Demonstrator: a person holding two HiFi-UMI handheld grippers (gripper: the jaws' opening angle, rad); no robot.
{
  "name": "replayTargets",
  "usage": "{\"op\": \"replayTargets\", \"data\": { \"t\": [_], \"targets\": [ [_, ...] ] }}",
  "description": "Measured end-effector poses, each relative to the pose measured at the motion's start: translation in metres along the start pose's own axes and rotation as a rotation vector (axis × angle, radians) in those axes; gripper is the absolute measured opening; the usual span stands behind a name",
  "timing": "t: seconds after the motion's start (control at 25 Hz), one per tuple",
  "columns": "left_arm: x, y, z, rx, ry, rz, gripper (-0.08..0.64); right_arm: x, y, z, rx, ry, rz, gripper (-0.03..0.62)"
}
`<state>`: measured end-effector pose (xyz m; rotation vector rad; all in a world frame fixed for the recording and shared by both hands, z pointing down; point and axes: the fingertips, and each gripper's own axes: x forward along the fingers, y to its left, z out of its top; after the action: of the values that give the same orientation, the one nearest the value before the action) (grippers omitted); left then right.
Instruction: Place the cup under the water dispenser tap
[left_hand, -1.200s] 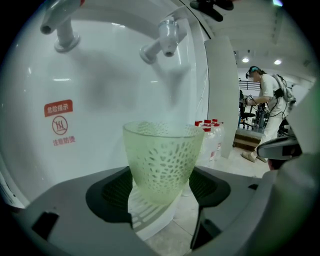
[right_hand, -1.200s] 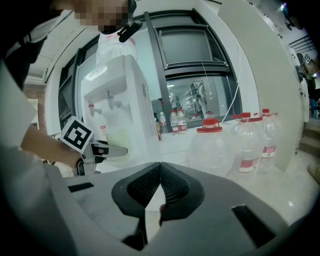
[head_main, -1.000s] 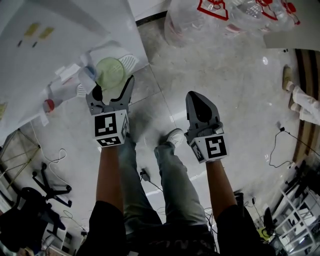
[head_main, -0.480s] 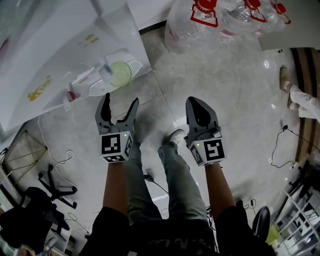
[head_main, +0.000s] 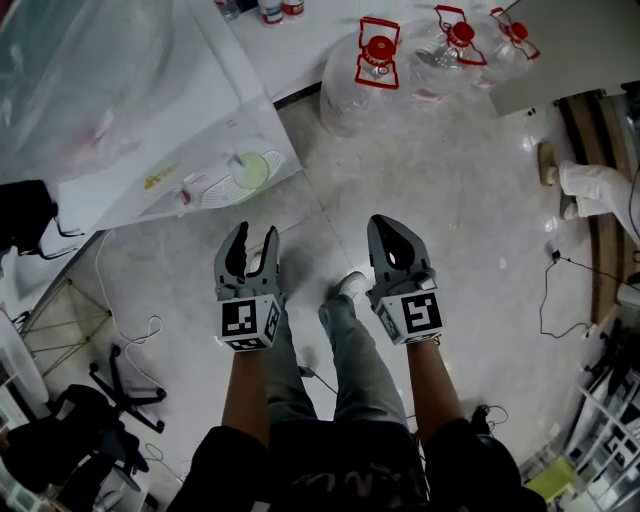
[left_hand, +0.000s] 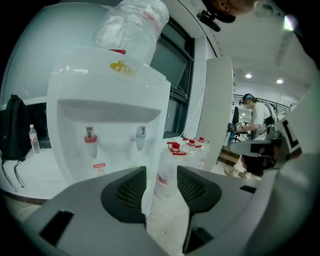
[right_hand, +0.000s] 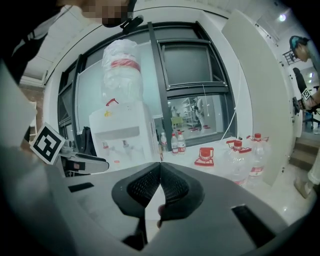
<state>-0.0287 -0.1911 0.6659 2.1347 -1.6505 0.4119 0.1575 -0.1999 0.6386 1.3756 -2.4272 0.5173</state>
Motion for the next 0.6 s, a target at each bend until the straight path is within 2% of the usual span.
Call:
{"op": "replayTargets", "data": {
  "t": [0.12, 0.24, 0.6],
  "targets": [
    [-0.020, -0.008, 0.029, -0.018, -0.025, 0.000, 0.168, -0.013, 0.012, 0.039, -0.036, -0.074, 0.013, 0.014],
    [-0.037, -0.015, 0.056, 0.001, -0.042, -0.004, 0.130, -0.026, 0.021, 0.071, -0.037, -0.124, 0.007, 0.014],
    [-0.085, -0.026, 0.120, 0.017, -0.093, 0.017, 0.047, -0.060, 0.040, 0.136, -0.037, -0.126, 0.003, 0.014]
  ]
}}
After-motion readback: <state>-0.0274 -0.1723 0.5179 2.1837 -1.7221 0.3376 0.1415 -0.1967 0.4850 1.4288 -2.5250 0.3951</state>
